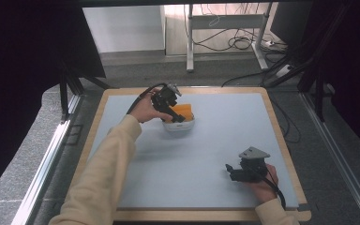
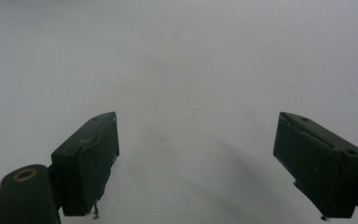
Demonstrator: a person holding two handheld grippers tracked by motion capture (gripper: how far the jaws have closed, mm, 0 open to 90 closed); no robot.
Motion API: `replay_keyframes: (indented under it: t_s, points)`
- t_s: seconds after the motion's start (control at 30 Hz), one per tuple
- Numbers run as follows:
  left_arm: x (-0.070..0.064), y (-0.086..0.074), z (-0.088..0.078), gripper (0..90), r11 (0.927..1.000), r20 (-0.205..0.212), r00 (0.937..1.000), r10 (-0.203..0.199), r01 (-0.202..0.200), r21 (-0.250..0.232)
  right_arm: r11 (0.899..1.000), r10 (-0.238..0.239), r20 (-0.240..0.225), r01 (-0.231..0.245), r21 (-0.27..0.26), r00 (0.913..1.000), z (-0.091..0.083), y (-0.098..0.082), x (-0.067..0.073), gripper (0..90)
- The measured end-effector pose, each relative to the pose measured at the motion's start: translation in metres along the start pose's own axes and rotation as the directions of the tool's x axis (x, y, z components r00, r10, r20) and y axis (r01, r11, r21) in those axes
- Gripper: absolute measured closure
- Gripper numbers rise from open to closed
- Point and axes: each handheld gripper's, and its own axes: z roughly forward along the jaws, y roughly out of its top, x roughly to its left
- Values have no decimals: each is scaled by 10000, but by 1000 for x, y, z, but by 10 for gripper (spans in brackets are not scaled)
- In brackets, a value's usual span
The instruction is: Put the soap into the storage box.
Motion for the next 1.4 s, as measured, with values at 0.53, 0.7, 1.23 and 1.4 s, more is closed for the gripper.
replay_keyframes:
  t_s: [0.53, 0.7, 1.23, 1.4]
  points:
    - [-49, -83, -44, 155, 9899, -1300, 9868, -970, 821, -1155, 10000, -69, 156, 68, 57, 9999, 0, 0, 1, 144]
    - [-62, -108, -52, 158, 9796, -1519, 9769, -1504, 1266, -1562, 9999, -68, 179, 67, 84, 9998, 1, 0, 1, 145]
    - [-94, -191, -63, 169, 9620, -1931, 9477, -2543, 2273, -1513, 9998, -151, 272, 147, 144, 9995, 2, -1, 2, 144]
    - [-96, -192, -61, 169, 9616, -1905, 9473, -2575, 2318, -1469, 9996, -224, 279, 220, 149, 9994, 2, -1, 1, 144]
